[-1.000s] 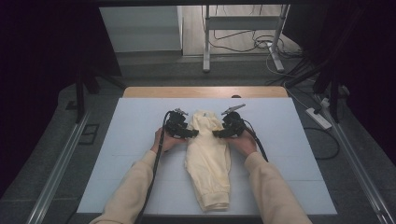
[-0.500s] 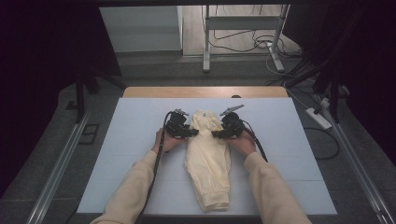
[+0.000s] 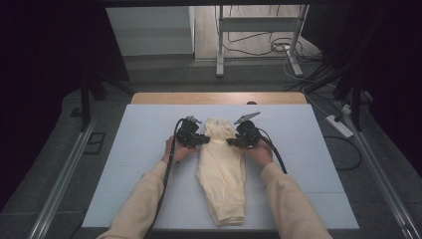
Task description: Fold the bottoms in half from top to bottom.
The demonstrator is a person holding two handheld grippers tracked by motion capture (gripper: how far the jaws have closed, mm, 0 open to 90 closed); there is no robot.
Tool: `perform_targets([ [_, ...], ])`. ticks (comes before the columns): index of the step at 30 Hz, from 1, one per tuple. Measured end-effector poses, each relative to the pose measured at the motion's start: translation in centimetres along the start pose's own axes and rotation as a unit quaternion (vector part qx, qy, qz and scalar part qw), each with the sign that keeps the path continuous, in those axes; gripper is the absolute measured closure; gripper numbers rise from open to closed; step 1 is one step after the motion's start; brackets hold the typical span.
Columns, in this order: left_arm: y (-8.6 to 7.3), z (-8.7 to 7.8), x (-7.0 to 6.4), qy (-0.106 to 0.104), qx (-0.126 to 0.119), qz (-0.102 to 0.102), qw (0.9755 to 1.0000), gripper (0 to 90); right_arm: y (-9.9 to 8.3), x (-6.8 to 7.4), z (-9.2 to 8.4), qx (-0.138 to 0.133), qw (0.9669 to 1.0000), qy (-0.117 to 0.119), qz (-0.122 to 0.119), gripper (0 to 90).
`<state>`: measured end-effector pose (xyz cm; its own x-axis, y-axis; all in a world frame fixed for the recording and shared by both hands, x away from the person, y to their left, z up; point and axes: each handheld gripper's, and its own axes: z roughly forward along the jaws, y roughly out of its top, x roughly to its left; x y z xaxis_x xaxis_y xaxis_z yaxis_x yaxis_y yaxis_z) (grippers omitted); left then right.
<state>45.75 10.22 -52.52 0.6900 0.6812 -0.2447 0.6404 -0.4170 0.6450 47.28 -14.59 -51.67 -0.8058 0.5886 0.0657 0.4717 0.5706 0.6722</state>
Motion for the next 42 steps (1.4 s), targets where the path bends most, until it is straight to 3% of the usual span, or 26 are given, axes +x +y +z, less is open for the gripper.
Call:
perform_targets([
  [11,0.5,-1.5,-0.5,0.003,-0.025,0.021,0.9995,80.6,0.6,0.2,-1.3,-0.020,0.9998,-0.001,-0.009,72.0],
  [20,1.2,-2.4,-0.8,0.004,-0.038,0.027,0.9989,80.6,1.3,0.4,-2.5,-0.032,0.9993,-0.009,-0.019,71.9],
  [36,1.5,-2.6,-0.8,0.003,-0.042,0.028,0.9987,80.5,1.5,0.2,-2.7,-0.036,0.9991,-0.012,-0.021,71.9],
  [42,2.5,-3.6,-1.0,0.006,-0.053,0.034,0.9980,80.6,2.3,0.3,-3.7,-0.048,0.9983,-0.021,-0.026,71.9],
])
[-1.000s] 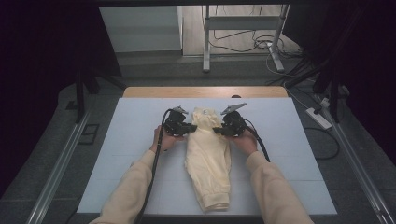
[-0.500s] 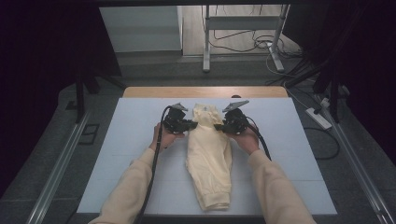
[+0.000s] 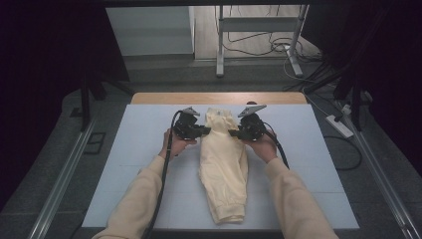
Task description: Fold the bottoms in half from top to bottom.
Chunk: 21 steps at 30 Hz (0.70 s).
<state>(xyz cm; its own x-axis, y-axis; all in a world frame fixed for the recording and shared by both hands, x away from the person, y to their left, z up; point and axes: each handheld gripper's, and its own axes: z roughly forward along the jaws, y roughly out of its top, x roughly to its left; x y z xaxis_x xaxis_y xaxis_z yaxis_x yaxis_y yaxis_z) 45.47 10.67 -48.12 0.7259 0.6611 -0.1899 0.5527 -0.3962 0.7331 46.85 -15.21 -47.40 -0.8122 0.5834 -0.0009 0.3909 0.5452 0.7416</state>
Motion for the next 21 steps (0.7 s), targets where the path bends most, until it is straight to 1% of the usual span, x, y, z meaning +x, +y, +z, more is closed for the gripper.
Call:
perform_targets([
  [2,0.23,-0.19,-0.14,0.002,-0.001,0.003,1.0000,80.6,0.28,-0.03,-0.32,-0.004,1.0000,-0.003,-0.001,71.9],
  [5,0.19,-0.11,-0.17,0.001,-0.001,0.001,1.0000,80.6,0.28,-0.07,-0.40,-0.002,1.0000,-0.002,-0.002,71.9],
  [7,0.14,0.00,-0.12,0.000,0.000,-0.001,1.0000,80.6,0.15,-0.08,-0.30,-0.002,1.0000,-0.002,0.000,71.9],
  [11,0.23,0.08,-0.14,0.004,0.002,0.003,1.0000,80.6,0.11,-0.15,-0.21,0.002,1.0000,-0.003,-0.001,71.9],
  [17,0.56,-0.08,-0.05,0.005,0.001,0.004,1.0000,80.6,0.23,-0.29,-0.18,-0.005,1.0000,-0.005,-0.001,71.9],
  [21,0.49,0.08,0.03,0.005,0.001,0.001,1.0000,80.7,0.08,-0.35,0.07,0.000,1.0000,-0.007,0.001,71.9],
])
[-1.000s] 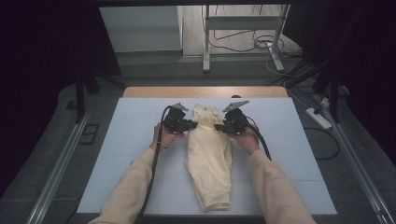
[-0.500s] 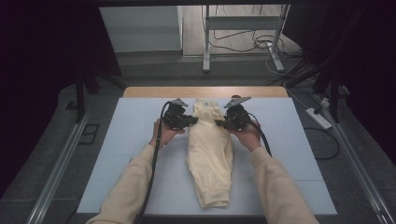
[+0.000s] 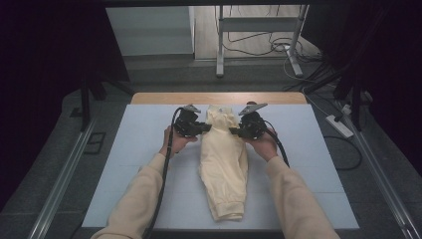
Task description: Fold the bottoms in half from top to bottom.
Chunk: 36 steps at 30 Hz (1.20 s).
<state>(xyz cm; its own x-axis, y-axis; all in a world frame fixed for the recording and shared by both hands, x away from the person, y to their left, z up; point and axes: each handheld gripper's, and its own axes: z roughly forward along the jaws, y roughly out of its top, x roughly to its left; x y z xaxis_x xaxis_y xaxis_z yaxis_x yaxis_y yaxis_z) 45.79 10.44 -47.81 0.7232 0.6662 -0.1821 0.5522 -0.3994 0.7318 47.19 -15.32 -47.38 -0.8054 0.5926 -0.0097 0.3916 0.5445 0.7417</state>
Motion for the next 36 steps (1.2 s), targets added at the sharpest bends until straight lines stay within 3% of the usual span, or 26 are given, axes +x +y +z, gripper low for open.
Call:
perform_targets([
  [5,0.5,-0.4,0.4,0.007,-0.004,0.004,1.0000,80.7,0.4,0.0,0.2,-0.003,1.0000,-0.004,-0.005,71.9],
  [11,2.0,-2.3,0.8,0.019,-0.020,0.009,0.9996,80.8,2.7,0.1,-0.7,-0.028,0.9993,-0.020,-0.016,71.9],
  [18,1.1,-1.7,1.3,0.015,-0.012,-0.004,0.9998,80.8,2.3,0.3,0.4,-0.016,0.9996,-0.017,-0.016,71.9],
  [21,1.4,-1.7,1.5,0.017,-0.014,0.003,0.9997,80.8,2.4,0.1,0.5,-0.018,0.9995,-0.017,-0.018,72.0],
  [25,3.1,-2.4,1.9,0.024,-0.019,0.015,0.9994,80.7,3.8,-0.5,-0.1,-0.016,0.9992,-0.024,-0.027,72.1],
  [30,5.1,-3.6,1.8,0.033,-0.031,0.030,0.9985,80.8,6.0,-1.0,-1.6,-0.038,0.9980,-0.039,-0.033,72.2],
  [36,4.1,-2.9,1.9,0.027,-0.024,0.019,0.9992,80.8,5.2,-1.0,-0.9,-0.027,0.9987,-0.035,-0.027,72.2],
])
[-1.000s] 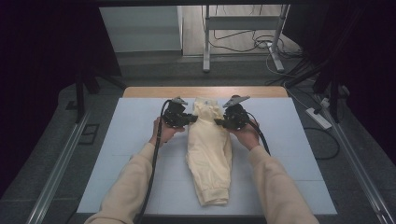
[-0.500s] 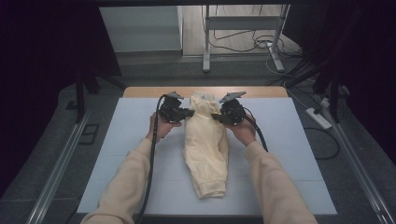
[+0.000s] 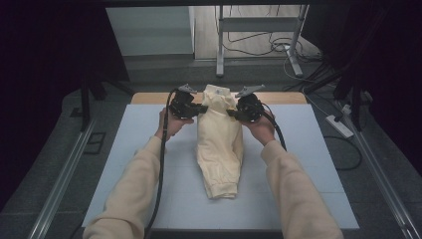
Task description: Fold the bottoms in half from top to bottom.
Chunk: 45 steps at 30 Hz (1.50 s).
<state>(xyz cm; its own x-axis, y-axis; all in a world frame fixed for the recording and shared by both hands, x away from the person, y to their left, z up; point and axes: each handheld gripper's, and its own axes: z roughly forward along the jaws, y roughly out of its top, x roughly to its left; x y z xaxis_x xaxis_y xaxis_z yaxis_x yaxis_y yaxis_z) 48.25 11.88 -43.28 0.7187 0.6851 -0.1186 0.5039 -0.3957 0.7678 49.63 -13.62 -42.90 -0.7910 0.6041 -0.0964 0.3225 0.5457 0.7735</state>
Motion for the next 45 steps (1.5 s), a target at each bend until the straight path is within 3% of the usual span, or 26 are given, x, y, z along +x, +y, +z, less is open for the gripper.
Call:
perform_targets([
  [4,-0.4,0.3,0.2,0.000,-0.001,-0.007,1.0000,80.8,-0.4,0.2,0.5,0.004,1.0000,0.000,-0.002,72.2],
  [8,0.2,0.1,0.5,0.009,-0.006,0.004,0.9999,80.8,0.0,-0.1,0.5,-0.002,0.9999,-0.005,-0.010,72.4],
  [13,2.8,-1.2,1.1,0.021,-0.030,0.010,0.9993,80.9,2.7,-1.3,-0.5,-0.019,0.9993,-0.020,-0.025,72.5],
  [16,3.5,-1.5,1.0,0.025,-0.037,0.019,0.9988,80.9,3.7,-1.6,-1.2,-0.032,0.9984,-0.033,-0.032,72.5],
  [27,1.2,0.4,0.5,0.009,-0.012,0.006,0.9999,80.8,1.1,-1.7,0.4,-0.007,0.9996,-0.022,-0.015,72.3],
  [45,-1.2,0.7,-1.0,-0.004,-0.007,0.009,0.9999,80.7,-1.4,-0.8,0.4,-0.011,0.9999,0.000,-0.007,71.9],
])
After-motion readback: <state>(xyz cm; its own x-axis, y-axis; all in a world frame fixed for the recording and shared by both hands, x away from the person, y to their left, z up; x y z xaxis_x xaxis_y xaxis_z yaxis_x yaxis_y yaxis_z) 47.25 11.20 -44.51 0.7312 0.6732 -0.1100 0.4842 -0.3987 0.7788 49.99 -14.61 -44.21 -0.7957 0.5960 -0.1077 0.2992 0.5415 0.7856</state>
